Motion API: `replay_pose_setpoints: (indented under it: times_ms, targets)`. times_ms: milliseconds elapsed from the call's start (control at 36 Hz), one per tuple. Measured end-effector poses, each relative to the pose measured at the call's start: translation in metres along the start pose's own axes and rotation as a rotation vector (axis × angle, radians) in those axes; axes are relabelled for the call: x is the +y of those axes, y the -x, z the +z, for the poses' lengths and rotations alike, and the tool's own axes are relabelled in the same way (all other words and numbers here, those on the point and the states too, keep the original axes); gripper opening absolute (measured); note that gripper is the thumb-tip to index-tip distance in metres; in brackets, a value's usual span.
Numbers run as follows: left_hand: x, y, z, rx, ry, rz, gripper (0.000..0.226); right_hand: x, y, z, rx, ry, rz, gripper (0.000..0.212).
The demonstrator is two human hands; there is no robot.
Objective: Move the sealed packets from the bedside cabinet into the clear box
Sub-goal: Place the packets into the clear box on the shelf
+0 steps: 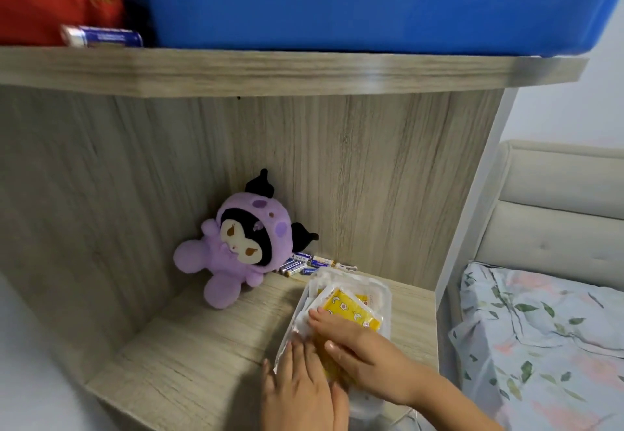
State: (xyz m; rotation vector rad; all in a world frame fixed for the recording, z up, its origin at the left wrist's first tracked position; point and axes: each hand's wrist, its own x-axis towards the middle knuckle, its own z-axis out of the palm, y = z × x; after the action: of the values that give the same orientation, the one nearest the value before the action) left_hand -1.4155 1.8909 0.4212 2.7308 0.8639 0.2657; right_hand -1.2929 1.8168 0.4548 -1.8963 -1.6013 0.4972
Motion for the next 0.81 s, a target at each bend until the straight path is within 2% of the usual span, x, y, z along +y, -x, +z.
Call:
replay_pose_setpoints:
  times_ms: [56, 83, 111, 167, 306, 389, 472, 528, 583, 694, 806]
  targets:
    - [-0.003, 0.003, -0.005, -0.03, -0.049, -0.023, 0.069, 0.0, 0.006, -0.004, 0.206, -0.093, 0.008, 0.043]
    - [-0.002, 0.005, -0.013, -0.027, -0.074, -0.02, 0.069, 0.003, 0.01, -0.007, 0.32, -0.068, 0.007, 0.035]
    - [0.0, 0.006, -0.023, -0.068, -0.084, -0.029, 0.068, 0.005, 0.014, -0.011, 0.405, -0.005, 0.009, 0.031]
    - [0.006, 0.005, -0.043, -0.166, -0.067, -0.005, 0.06, 0.012, 0.024, -0.02, 0.472, 0.144, 0.06, 0.026]
    - [-0.001, -0.001, -0.066, -0.075, -0.051, 0.145, 0.045, 0.025, 0.056, -0.033, 0.424, 0.42, 0.284, 0.025]
    - [-0.003, -0.021, -0.074, -0.017, -0.058, 0.296, 0.04, 0.022, 0.074, -0.029, 0.419, 0.461, 0.39, 0.027]
    - [0.007, -0.054, -0.067, -0.131, -0.007, 0.523, 0.041, 0.013, 0.084, -0.024, 0.442, 0.447, 0.461, 0.028]
    - [0.016, -0.072, -0.062, -0.209, -0.01, 0.613, 0.042, 0.005, 0.084, -0.019, 0.479, 0.425, 0.482, 0.029]
    - [0.018, -0.082, -0.056, -0.25, -0.091, 0.614, 0.045, -0.006, 0.077, -0.014, 0.515, 0.355, 0.483, 0.032]
    - [0.009, -0.084, -0.049, -0.409, -0.204, 0.449, 0.048, -0.022, 0.051, -0.004, 0.508, 0.16, 0.431, 0.037]
    - [-0.001, -0.075, -0.044, -0.412, -0.235, 0.378, 0.051, -0.028, 0.038, 0.007, 0.464, 0.164, 0.444, 0.043]
